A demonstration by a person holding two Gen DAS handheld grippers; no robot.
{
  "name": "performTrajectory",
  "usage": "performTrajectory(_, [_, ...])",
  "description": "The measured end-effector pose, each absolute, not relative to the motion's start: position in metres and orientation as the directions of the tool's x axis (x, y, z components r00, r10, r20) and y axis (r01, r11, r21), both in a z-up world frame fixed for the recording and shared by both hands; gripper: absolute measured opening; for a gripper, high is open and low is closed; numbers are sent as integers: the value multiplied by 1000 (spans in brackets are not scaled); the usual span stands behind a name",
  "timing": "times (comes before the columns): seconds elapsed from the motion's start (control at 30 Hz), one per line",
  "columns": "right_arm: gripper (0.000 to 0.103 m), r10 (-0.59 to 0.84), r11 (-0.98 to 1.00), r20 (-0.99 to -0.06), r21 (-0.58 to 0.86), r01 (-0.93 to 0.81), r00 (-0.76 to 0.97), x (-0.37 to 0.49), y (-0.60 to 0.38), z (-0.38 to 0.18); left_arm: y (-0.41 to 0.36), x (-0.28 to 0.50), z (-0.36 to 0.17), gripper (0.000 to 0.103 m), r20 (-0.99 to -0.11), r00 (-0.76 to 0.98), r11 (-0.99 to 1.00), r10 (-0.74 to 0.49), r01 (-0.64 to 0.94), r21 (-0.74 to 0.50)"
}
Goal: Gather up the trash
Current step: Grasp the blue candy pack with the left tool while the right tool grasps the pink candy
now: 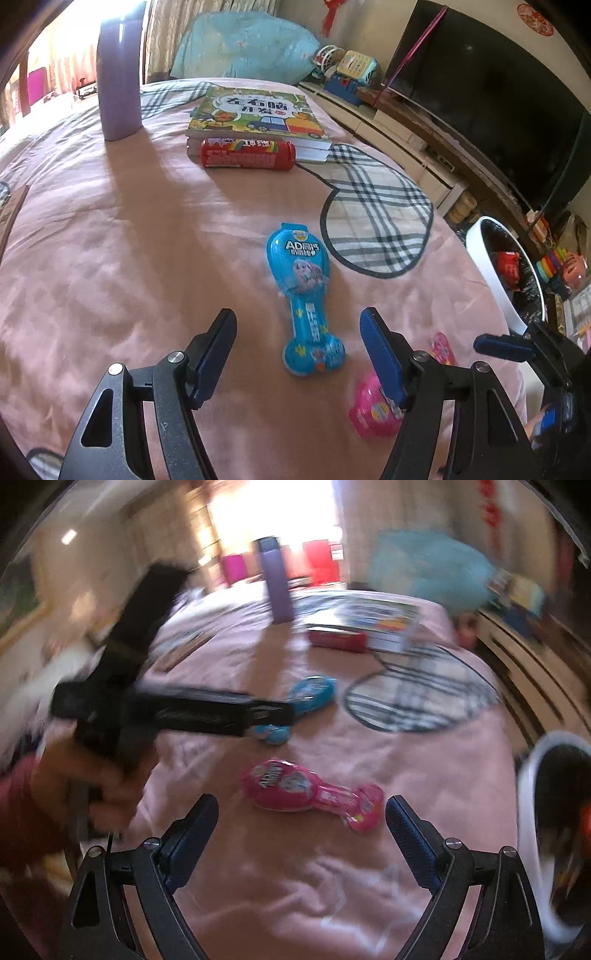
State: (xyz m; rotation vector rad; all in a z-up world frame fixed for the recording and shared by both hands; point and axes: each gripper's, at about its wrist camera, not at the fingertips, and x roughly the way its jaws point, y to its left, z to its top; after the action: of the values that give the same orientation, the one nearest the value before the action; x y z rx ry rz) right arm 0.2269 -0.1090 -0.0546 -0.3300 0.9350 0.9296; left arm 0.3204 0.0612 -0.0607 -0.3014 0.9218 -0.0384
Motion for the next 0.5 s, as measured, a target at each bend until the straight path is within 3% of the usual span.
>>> performTrajectory(0.2, [93,511,475,-840,101,-874,181,235,-85,-72,61,337,-70,66,-781,605,961,-154,-93,-262])
performTrajectory(0.3, [88,483,481,-861,106,-870,162,244,-79,-86,59,342,-72,51,-781,607,966,-147,-83,-247])
performTrajectory(0.37, [70,463,504,-867,86,-859,185,246,-79,-91,58,343,-74,38,-781,608,970,-143,-72,-234])
performTrajectory(0.43, [46,474,527,-857,91,-845,203,247,-84,-88,57,341,-73,29,-779,611,972,-145,-62,-229])
performTrajectory(0.5, [41,477,560,-851,101,-822,220,248,-93,-84,56,338,-73,26,-774,611,970,-166,-43,-241])
